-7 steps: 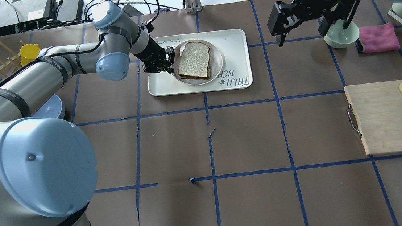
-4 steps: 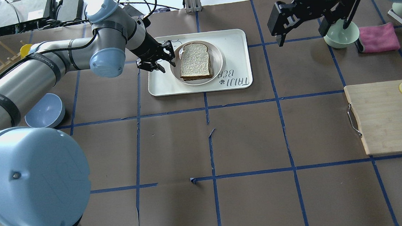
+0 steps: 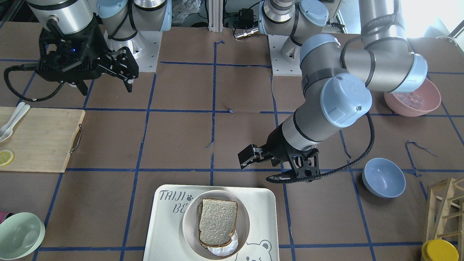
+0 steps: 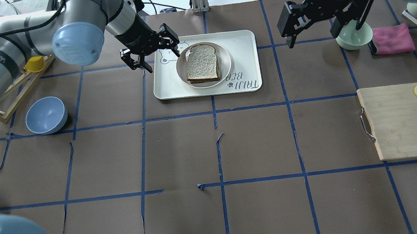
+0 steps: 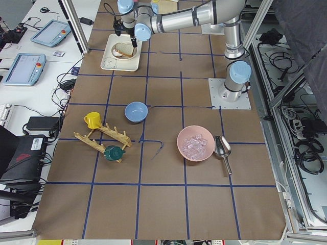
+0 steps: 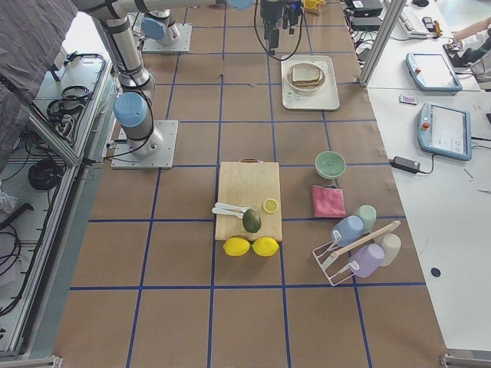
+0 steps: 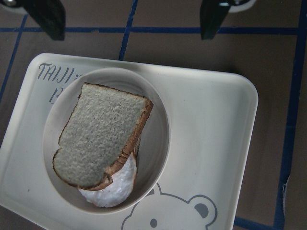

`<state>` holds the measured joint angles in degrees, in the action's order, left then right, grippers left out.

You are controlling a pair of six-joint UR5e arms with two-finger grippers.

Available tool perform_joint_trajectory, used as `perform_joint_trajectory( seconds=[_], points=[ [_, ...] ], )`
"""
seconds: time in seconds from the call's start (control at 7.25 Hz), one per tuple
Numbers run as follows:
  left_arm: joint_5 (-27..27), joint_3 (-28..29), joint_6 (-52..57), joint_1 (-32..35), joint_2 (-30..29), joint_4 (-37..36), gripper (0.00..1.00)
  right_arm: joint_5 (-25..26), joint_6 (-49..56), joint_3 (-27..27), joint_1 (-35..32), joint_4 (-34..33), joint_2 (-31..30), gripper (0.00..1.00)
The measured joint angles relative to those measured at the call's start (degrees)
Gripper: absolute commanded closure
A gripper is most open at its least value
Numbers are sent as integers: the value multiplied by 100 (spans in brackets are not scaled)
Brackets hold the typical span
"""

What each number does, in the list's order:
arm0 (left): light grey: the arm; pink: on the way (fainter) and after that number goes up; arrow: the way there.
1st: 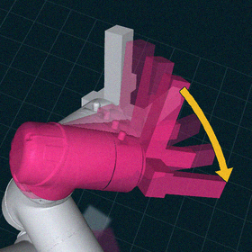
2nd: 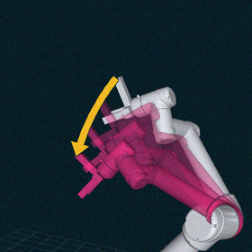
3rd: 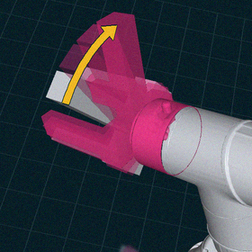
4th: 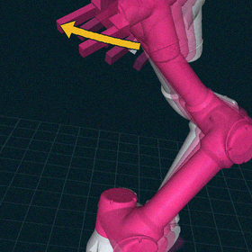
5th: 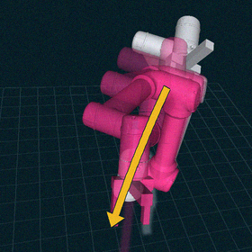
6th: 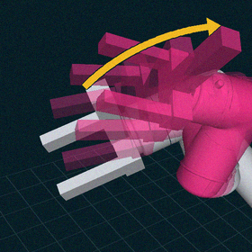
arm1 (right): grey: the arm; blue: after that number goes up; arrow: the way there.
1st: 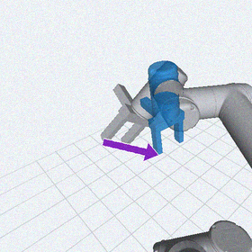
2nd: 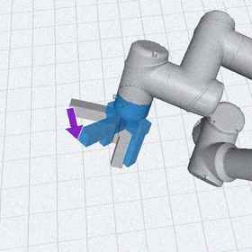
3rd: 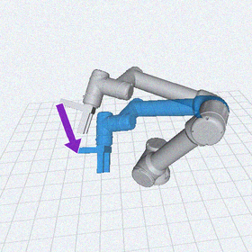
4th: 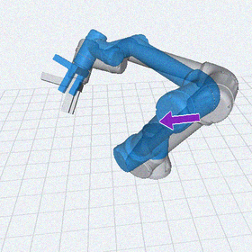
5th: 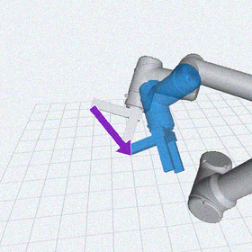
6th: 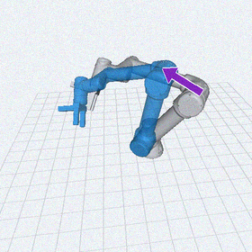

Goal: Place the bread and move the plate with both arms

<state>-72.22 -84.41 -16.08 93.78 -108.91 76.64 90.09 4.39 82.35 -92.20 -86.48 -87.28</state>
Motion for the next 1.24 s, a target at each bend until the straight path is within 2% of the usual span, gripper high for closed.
perform_joint_trajectory(
  seconds=[0.41,0.69,0.97,1.24],
  points=[
    [-443,-612,14,23,1387,931,0,0,0,0,0,0,0,0],
    [-1179,-1194,170,24,2053,1025,0,0,0,0,0,0,0,0],
    [-1846,-1284,1065,-24,2261,1016,0,-4,0,0,0,0,0,0],
    [-1942,-746,1423,-96,2081,1352,0,-7,0,0,0,0,2,0]
  ],
)
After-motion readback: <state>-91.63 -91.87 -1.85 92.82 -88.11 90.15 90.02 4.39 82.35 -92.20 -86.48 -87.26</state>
